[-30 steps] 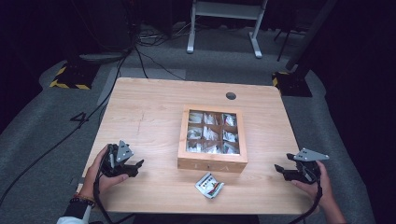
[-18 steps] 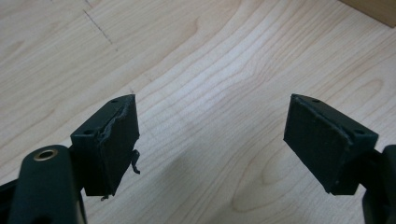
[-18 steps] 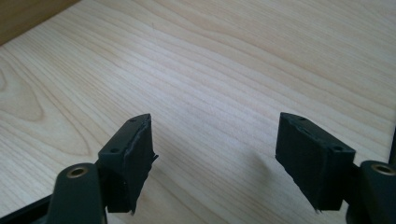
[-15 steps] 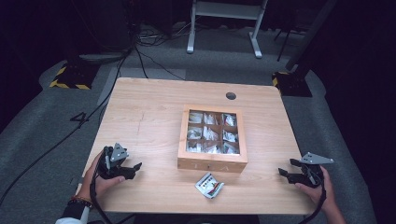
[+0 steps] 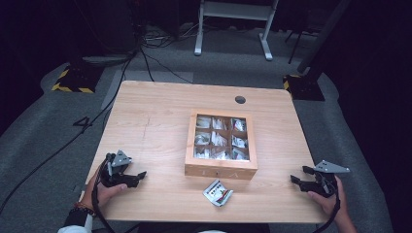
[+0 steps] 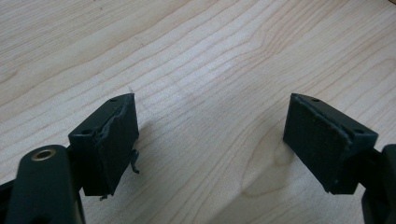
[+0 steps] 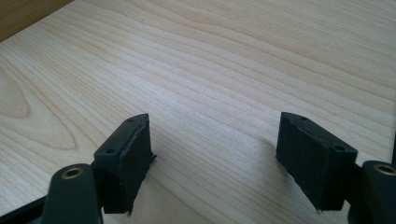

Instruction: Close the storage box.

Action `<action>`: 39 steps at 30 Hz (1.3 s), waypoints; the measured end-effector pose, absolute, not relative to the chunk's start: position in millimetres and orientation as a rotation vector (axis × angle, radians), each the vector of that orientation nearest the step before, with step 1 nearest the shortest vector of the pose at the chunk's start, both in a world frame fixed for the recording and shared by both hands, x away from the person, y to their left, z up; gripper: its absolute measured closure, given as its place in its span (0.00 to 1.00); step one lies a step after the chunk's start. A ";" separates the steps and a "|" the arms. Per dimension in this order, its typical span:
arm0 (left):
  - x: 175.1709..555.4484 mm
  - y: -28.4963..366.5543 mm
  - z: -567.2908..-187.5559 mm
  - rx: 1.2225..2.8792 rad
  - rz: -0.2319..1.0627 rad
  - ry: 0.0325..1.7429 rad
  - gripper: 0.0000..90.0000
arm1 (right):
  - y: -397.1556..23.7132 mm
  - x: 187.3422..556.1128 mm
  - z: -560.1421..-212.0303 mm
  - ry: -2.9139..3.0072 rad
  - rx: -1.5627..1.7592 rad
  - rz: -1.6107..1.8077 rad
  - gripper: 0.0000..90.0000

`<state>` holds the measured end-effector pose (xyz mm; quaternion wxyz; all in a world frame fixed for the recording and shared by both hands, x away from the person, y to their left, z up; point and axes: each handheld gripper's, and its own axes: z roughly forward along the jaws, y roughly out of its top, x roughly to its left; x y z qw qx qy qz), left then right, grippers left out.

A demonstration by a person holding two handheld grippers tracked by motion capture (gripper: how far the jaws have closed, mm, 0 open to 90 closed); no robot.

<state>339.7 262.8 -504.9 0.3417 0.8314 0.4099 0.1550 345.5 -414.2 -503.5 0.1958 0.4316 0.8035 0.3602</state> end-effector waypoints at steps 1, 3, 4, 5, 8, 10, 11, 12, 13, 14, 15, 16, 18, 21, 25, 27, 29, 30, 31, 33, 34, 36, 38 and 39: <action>339.6 262.7 -504.9 2.162 0.405 1.068 0.20 | -414.2 345.5 -503.5 2.251 1.210 1.010 0.29; 339.6 262.8 -504.9 2.163 0.405 1.067 0.20 | -414.2 345.5 -503.5 2.251 1.210 1.010 0.29; 339.6 262.8 -504.9 2.163 0.405 1.068 0.20 | -414.2 345.5 -503.5 2.251 1.209 1.009 0.29; 339.3 262.6 -504.9 2.162 0.404 1.071 0.20 | -414.2 345.5 -503.5 2.250 1.210 1.009 0.29; 339.2 262.6 -504.9 2.162 0.405 1.072 0.20 | -414.1 345.5 -503.6 2.249 1.211 1.008 0.29; 339.3 262.6 -504.9 2.161 0.405 1.072 0.20 | -414.2 345.4 -503.6 2.248 1.213 1.007 0.29; 339.5 262.6 -504.9 2.161 0.405 1.072 0.20 | -414.1 345.3 -503.6 2.248 1.214 1.006 0.29; 339.7 262.4 -504.9 2.161 0.405 1.072 0.20 | -414.1 345.3 -503.6 2.247 1.215 1.006 0.29; 339.8 262.3 -504.9 2.161 0.404 1.072 0.20 | -414.3 345.3 -503.6 2.246 1.215 1.005 0.29; 339.8 262.3 -504.9 2.160 0.404 1.072 0.20 | -414.2 345.2 -503.6 2.245 1.215 1.005 0.29; 339.8 262.3 -504.9 2.161 0.404 1.073 0.20 | -414.1 345.1 -503.6 2.244 1.217 1.004 0.28; 339.8 262.3 -504.9 2.161 0.404 1.072 0.20 | -414.0 345.0 -503.7 2.242 1.219 1.003 0.28; 339.8 262.3 -504.9 2.161 0.404 1.072 0.20 | -414.0 344.9 -503.7 2.240 1.221 1.002 0.28; 339.7 262.3 -504.9 2.161 0.405 1.072 0.20 | -414.1 344.9 -503.7 2.240 1.222 1.002 0.28; 339.8 262.3 -504.9 2.161 0.404 1.073 0.20 | -414.1 345.0 -503.7 2.238 1.224 1.000 0.28; 340.0 262.2 -504.9 2.160 0.406 1.072 0.20 | -414.0 344.9 -503.7 2.237 1.224 0.999 0.28; 340.2 262.0 -505.0 2.159 0.405 1.074 0.20 | -414.0 344.8 -503.7 2.238 1.224 0.998 0.28; 340.4 262.1 -504.8 2.162 0.405 1.073 0.20 | -413.9 344.8 -503.7 2.238 1.223 0.998 0.28; 340.5 262.0 -504.8 2.162 0.404 1.073 0.20 | -413.9 344.8 -503.7 2.238 1.223 0.998 0.28; 340.5 261.8 -505.0 2.158 0.401 1.076 0.20 | -413.9 344.8 -503.7 2.237 1.223 0.997 0.27; 340.7 261.7 -504.9 2.159 0.402 1.076 0.20 | -413.9 344.8 -503.6 2.237 1.224 0.997 0.27; 341.0 261.9 -504.8 2.162 0.404 1.072 0.20 | -413.9 344.8 -503.7 2.237 1.224 0.998 0.27; 340.8 261.7 -504.9 2.159 0.402 1.076 0.20 | -413.9 344.8 -503.7 2.237 1.224 0.997 0.27; 340.9 261.9 -504.8 2.162 0.404 1.072 0.20 | -413.9 344.8 -503.7 2.237 1.224 0.998 0.27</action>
